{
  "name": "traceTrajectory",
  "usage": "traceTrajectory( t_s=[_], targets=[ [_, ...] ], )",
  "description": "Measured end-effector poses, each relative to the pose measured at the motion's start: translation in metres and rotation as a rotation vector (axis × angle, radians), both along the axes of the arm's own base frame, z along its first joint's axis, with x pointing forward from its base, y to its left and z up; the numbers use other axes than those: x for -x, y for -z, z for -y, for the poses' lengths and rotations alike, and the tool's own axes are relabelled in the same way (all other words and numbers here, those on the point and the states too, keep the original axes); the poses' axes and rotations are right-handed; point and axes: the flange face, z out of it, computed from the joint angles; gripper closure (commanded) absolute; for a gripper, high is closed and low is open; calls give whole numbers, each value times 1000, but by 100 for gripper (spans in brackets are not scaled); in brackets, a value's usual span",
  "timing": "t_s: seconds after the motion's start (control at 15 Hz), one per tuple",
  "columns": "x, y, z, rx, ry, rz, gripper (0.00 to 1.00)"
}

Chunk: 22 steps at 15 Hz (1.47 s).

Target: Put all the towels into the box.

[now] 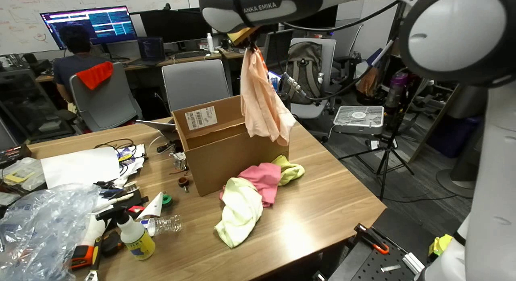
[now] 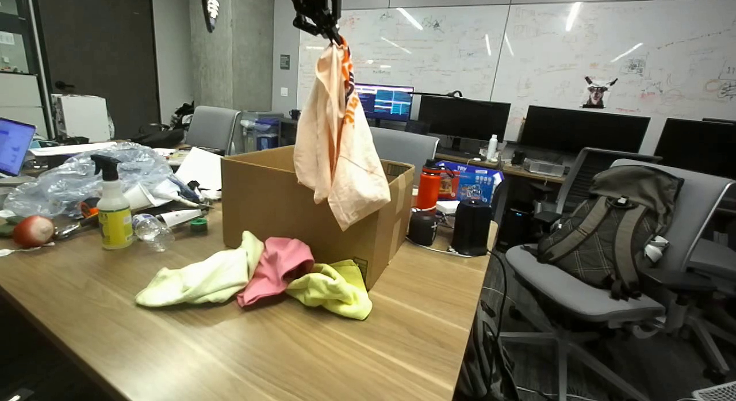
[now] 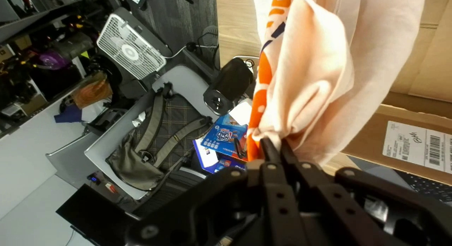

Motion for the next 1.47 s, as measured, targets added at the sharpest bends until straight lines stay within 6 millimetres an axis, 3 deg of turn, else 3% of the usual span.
traceTrajectory(
  t_s=[0.27,0.6,0.93,1.2,1.27,1.33,1.47],
  targets=[
    [-30,4,-24,16,-59,13,99],
    [-40,-36,-48,35,-118,104,99],
    [-44,-65,-54,48,-136,183,99],
    [-55,-58,-47,65,-116,199,98],
    [-59,-52,-44,67,-110,195,71],
    [-62,-46,-41,67,-105,189,69],
    [-69,-32,-37,67,-98,168,56]
  ],
)
